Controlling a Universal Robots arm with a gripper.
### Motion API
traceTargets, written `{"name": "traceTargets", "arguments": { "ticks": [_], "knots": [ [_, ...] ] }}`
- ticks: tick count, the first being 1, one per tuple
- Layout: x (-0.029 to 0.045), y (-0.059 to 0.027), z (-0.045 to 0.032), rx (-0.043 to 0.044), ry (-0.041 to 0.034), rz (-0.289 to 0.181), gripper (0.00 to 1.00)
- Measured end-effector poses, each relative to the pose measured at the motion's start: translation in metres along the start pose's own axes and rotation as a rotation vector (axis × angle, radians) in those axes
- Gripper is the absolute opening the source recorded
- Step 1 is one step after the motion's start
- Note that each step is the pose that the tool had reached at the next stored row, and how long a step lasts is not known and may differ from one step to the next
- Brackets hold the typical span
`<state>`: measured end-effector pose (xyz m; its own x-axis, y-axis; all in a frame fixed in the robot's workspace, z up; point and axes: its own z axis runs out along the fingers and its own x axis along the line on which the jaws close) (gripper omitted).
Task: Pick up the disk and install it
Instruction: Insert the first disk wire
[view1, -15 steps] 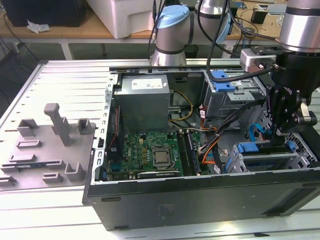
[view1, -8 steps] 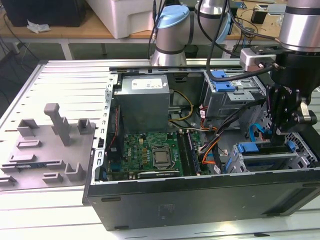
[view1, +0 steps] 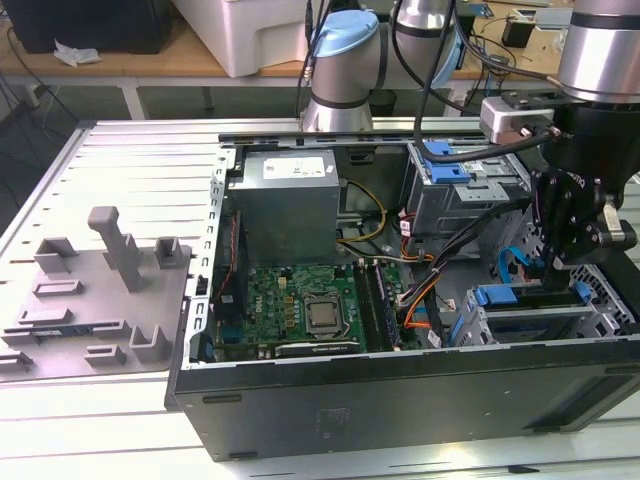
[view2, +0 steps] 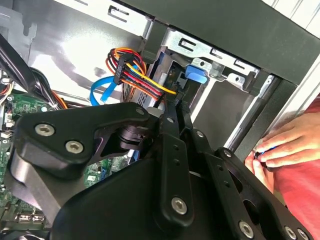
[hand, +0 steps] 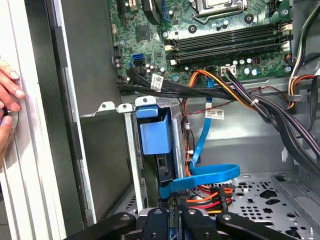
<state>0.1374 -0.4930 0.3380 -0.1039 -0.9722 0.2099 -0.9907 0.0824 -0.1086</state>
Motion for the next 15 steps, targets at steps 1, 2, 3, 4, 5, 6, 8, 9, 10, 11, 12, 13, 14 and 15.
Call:
{"name": "traceTargets", "arguments": {
  "ticks": [1, 2, 3, 4, 5, 6, 8, 9, 10, 11, 12, 13, 14, 15],
  "knots": [
    [0.0000, 0.0000, 0.0000, -0.0020, -0.0001, 0.000, 0.17],
    [0.0000, 0.0000, 0.0000, -0.0050, -0.0036, 0.001, 0.17],
    [0.0000, 0.0000, 0.0000, -0.0052, -0.0046, 0.001, 0.17],
    [-0.0001, -0.0013, 0.0001, -0.0066, -0.0073, 0.002, 0.17],
    [-0.0001, -0.0013, 0.0001, -0.0092, -0.0106, 0.006, 0.17],
    [-0.0001, -0.0013, 0.0002, -0.0121, -0.0118, 0.009, 0.17],
    [-0.0001, -0.0013, 0.0002, -0.0136, -0.0120, 0.010, 0.17],
    [0.0000, -0.0014, 0.0002, -0.0141, -0.0120, 0.010, 0.17],
    [0.0000, -0.0014, 0.0002, -0.0140, -0.0120, 0.010, 0.17],
    [0.0000, -0.0014, 0.0002, -0.0140, -0.0119, 0.010, 0.17],
    [0.0001, -0.0014, 0.0002, -0.0142, -0.0120, 0.010, 0.17],
    [0.0001, -0.0015, 0.0002, -0.0145, -0.0118, 0.010, 0.17],
    [0.0001, -0.0016, 0.0003, -0.0152, -0.0120, 0.010, 0.17],
    [0.0001, -0.0016, 0.0002, -0.0160, -0.0120, 0.010, 0.17]
  ]
}}
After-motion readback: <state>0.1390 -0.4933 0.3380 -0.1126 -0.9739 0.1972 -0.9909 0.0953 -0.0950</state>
